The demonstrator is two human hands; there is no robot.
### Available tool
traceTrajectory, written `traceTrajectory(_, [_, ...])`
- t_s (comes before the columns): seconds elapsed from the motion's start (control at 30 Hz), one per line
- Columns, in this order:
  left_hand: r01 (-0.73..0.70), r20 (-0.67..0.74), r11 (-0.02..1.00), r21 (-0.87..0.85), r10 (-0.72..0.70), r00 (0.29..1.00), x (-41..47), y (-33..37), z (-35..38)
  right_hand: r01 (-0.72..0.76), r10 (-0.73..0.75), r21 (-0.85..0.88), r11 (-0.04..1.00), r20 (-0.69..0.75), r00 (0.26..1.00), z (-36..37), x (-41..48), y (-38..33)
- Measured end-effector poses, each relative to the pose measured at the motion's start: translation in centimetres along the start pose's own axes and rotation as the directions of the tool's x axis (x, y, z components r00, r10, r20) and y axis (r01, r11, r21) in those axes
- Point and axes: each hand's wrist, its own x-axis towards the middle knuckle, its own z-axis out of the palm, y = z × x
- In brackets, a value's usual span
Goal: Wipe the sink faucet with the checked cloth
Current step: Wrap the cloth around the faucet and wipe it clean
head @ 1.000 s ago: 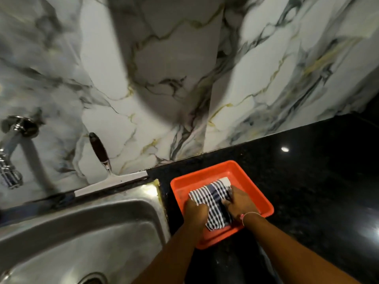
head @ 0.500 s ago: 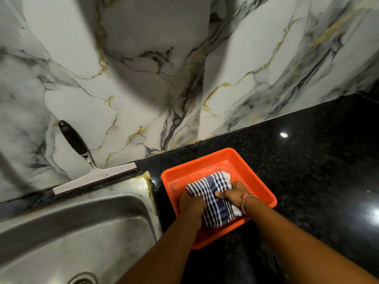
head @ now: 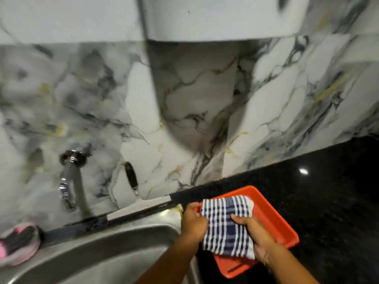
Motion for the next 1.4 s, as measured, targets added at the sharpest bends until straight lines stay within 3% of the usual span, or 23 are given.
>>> traceTrajectory(0.13, [-0.165, -0.127, 0.948, 0.272, 0.206, 0.970, -0.7, 3.4, -9.1, 0.161, -0.161, -0.012, 0.987, -0.060, 0.985, 9.5, -2.1, 0.6])
traceTrajectory(0.2, [-0.290, -0.184, 0.833, 0.472, 0.415, 0.891, -1.1, 5.8, -14.7, 0.299, -0.299, -0.011, 0.954, -0.085, 0.950, 14.8, -2.8, 0.1])
traceTrajectory(0.23, [-0.349, -0.195, 0.733, 0.584, 0.545, 0.816, -1.3, 7.1, -17.7, 0.365, -0.364, -0.008, 0.931, -0.112, 0.925, 17.5, -2.9, -0.1])
traceTrajectory(0.3, [-0.424, -0.140, 0.456, 0.782, 0.792, 0.594, -0.9, 9.7, -24.2, 0.490, -0.490, -0.039, 0.871, -0.119, 0.863, 23.4, -3.2, -0.3])
traceTrajectory(0.37, [-0.350, -0.011, 0.160, 0.923, 0.920, 0.391, 0.1, 12.2, -30.3, 0.608, -0.624, -0.161, 0.778, -0.086, 0.776, 28.7, -3.3, 0.0])
traceTrajectory(0.4, [-0.273, 0.057, 0.039, 0.961, 0.940, 0.336, 0.9, 13.3, -33.3, 0.654, -0.684, -0.244, 0.716, -0.058, 0.727, 31.1, -3.1, 0.4])
traceTrajectory(0.47, [-0.117, 0.200, -0.172, 0.978, 0.935, 0.292, 2.7, 15.7, -38.6, 0.715, -0.773, -0.410, 0.566, 0.038, 0.633, 35.4, -2.4, 1.3])
traceTrajectory(0.57, [0.016, 0.444, -0.470, 0.883, 0.844, 0.301, 5.9, 18.6, -45.0, 0.762, -0.799, -0.599, 0.246, 0.319, 0.509, 40.7, -0.8, 2.5])
traceTrajectory(0.63, [0.053, 0.558, -0.596, 0.801, 0.776, 0.296, 8.0, 19.4, -47.6, 0.738, -0.712, -0.667, 0.104, 0.468, 0.523, 43.2, 0.6, 3.4])
traceTrajectory(0.7, [0.066, 0.607, -0.633, 0.771, 0.763, 0.222, 9.9, 19.4, -48.8, 0.732, -0.669, -0.658, 0.176, 0.466, 0.579, 44.5, 1.8, 4.3])
traceTrajectory(0.77, [0.096, 0.618, -0.631, 0.770, 0.775, 0.132, 11.5, 19.1, -49.0, 0.700, -0.638, -0.517, 0.494, 0.331, 0.695, 44.6, 2.9, 4.7])
traceTrajectory(0.8, [0.107, 0.624, -0.631, 0.768, 0.775, 0.094, 12.1, 18.9, -49.1, 0.604, -0.540, -0.384, 0.699, 0.272, 0.797, 44.5, 3.5, 4.6])
traceTrajectory(0.83, [0.116, 0.630, -0.634, 0.765, 0.773, 0.069, 12.5, 18.8, -49.1, 0.414, -0.351, -0.223, 0.882, 0.274, 0.895, 44.3, 4.5, 4.4])
traceTrajectory(0.87, [0.120, 0.636, -0.637, 0.761, 0.770, 0.055, 12.8, 18.8, -49.2, 0.159, -0.119, -0.094, 0.983, 0.338, 0.934, 44.0, 5.3, 4.4])
traceTrajectory(0.9, [0.118, 0.638, -0.638, 0.761, 0.769, 0.042, 12.9, 18.7, -49.3, -0.052, 0.058, -0.025, 0.998, 0.416, 0.908, 43.5, 5.8, 4.3])
traceTrajectory(0.97, [0.104, 0.636, -0.634, 0.766, 0.771, 0.017, 13.0, 18.6, -49.3, -0.298, 0.211, 0.070, 0.952, 0.554, 0.805, 43.3, 6.7, 4.4])
traceTrajectory(1.1, [0.086, 0.638, -0.636, 0.767, 0.770, -0.002, 13.4, 18.6, -49.4, -0.456, 0.277, 0.118, 0.882, 0.653, 0.705, 45.2, 7.6, 5.4])
traceTrajectory(1.2, [0.104, 0.639, -0.636, 0.765, 0.769, -0.004, 13.6, 18.7, -49.6, -0.391, 0.206, 0.161, 0.906, 0.640, 0.740, 45.4, 7.6, 5.6])
traceTrajectory(1.27, [0.107, 0.641, -0.637, 0.763, 0.767, -0.006, 13.6, 18.7, -49.6, -0.231, 0.138, 0.093, 0.968, 0.571, 0.810, 45.0, 6.8, 5.5])
traceTrajectory(1.33, [0.104, 0.638, -0.634, 0.766, 0.770, -0.004, 13.6, 18.7, -49.6, 0.104, -0.057, -0.092, 0.990, 0.418, 0.907, 44.9, 5.7, 5.7])
traceTrajectory(1.37, [0.105, 0.635, -0.631, 0.769, 0.773, -0.002, 13.6, 18.7, -49.5, 0.335, -0.258, -0.225, 0.915, 0.314, 0.914, 45.0, 5.0, 5.9])
traceTrajectory(1.4, [0.108, 0.632, -0.628, 0.770, 0.775, -0.001, 13.6, 18.7, -49.5, 0.542, -0.470, -0.380, 0.750, 0.271, 0.840, 45.3, 4.1, 5.9])
